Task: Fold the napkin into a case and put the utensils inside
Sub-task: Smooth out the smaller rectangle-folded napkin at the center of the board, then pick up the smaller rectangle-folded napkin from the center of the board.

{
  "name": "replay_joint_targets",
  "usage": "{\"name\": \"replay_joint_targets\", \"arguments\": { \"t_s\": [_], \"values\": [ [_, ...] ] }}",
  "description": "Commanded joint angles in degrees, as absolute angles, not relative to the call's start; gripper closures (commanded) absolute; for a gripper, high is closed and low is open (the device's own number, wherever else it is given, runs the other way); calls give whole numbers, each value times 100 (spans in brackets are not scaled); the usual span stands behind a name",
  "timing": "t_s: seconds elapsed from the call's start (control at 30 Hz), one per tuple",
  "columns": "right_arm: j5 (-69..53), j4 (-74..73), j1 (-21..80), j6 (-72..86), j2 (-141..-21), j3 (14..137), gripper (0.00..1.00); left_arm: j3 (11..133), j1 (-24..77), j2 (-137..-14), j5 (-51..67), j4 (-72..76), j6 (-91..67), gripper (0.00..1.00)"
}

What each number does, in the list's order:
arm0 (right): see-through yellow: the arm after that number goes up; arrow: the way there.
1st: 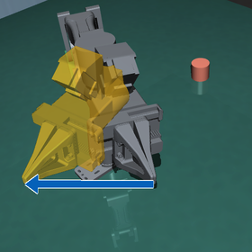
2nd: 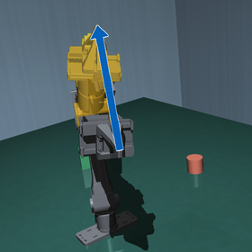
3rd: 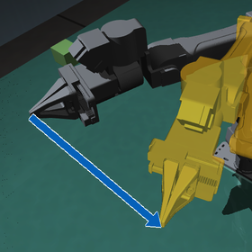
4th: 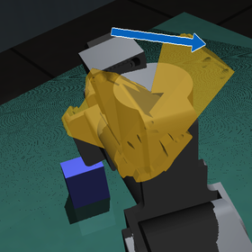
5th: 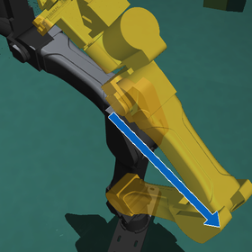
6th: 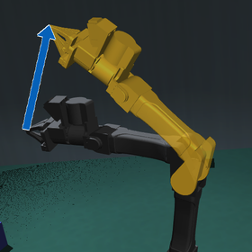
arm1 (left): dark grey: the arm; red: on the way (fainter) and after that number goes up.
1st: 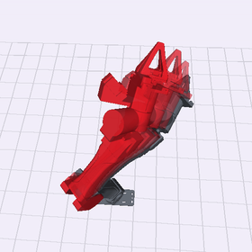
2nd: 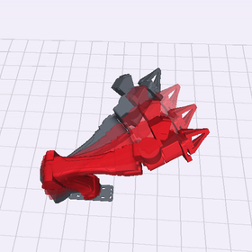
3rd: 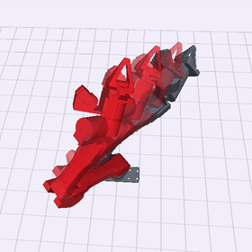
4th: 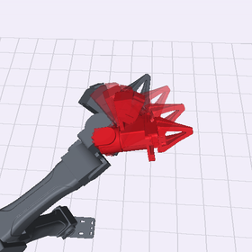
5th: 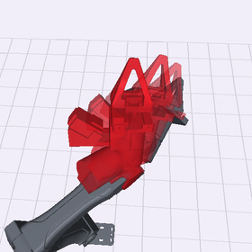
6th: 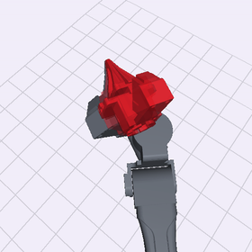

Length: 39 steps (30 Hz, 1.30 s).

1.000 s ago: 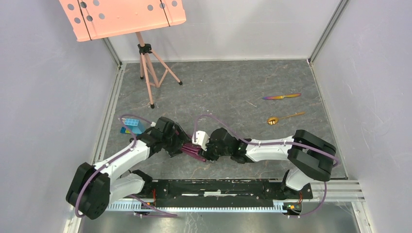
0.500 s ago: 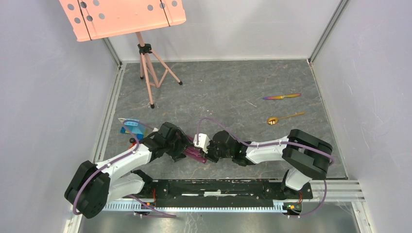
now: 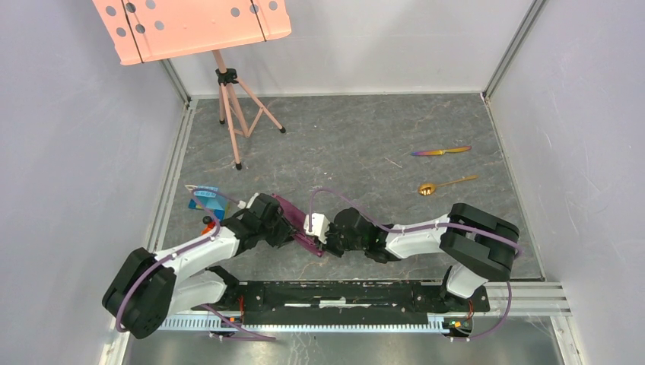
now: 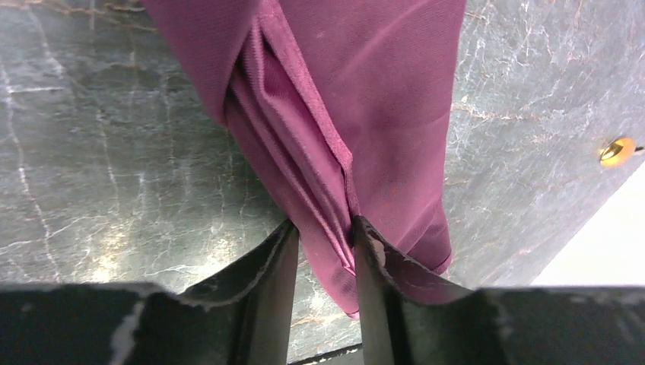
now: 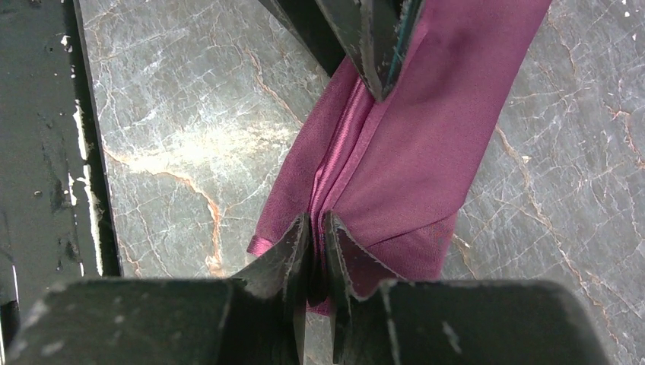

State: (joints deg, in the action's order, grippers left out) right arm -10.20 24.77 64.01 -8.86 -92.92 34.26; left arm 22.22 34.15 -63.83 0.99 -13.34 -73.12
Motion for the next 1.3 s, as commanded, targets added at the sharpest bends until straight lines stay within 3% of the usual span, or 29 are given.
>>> {"name": "replay_joint_targets", "arguments": {
  "t_s": [0.0, 0.33, 0.43, 0.53, 0.77, 0.93, 1.13, 1.27],
  "values": [
    [-916, 2591, 6457, -947, -9284, 3508, 82, 2002, 3428, -6281, -657, -1667, -7241, 64],
    [-595, 2503, 6755, -910, -8928, 3800, 66, 1787, 3426, -5871, -674, -1535, -7141, 76],
    [-432, 2647, 6789, -880, -8891, 3830, 51, 1817, 3419, -5712, -748, -1688, -7107, 85],
    [-297, 2680, 6834, -903, -9104, 4008, 37, 1845, 3419, -5595, -715, -1673, -7078, 85],
    [68, 2720, 7084, -907, -9439, 4339, 27, 1912, 3420, -5794, -471, -1298, -7004, 85],
    [625, 2743, 7112, -713, -9602, 4375, 27, 2073, 3420, -5629, -410, -1525, -6621, 70],
    [1083, 3058, 7192, -433, -9493, 4083, 27, 2413, 3275, -4882, -1075, -2600, -5845, 38],
    [1349, 2933, 7240, -238, -9747, 4337, 23, 2920, 3114, -4335, -1648, -3562, -5303, 29]
  ]
}}
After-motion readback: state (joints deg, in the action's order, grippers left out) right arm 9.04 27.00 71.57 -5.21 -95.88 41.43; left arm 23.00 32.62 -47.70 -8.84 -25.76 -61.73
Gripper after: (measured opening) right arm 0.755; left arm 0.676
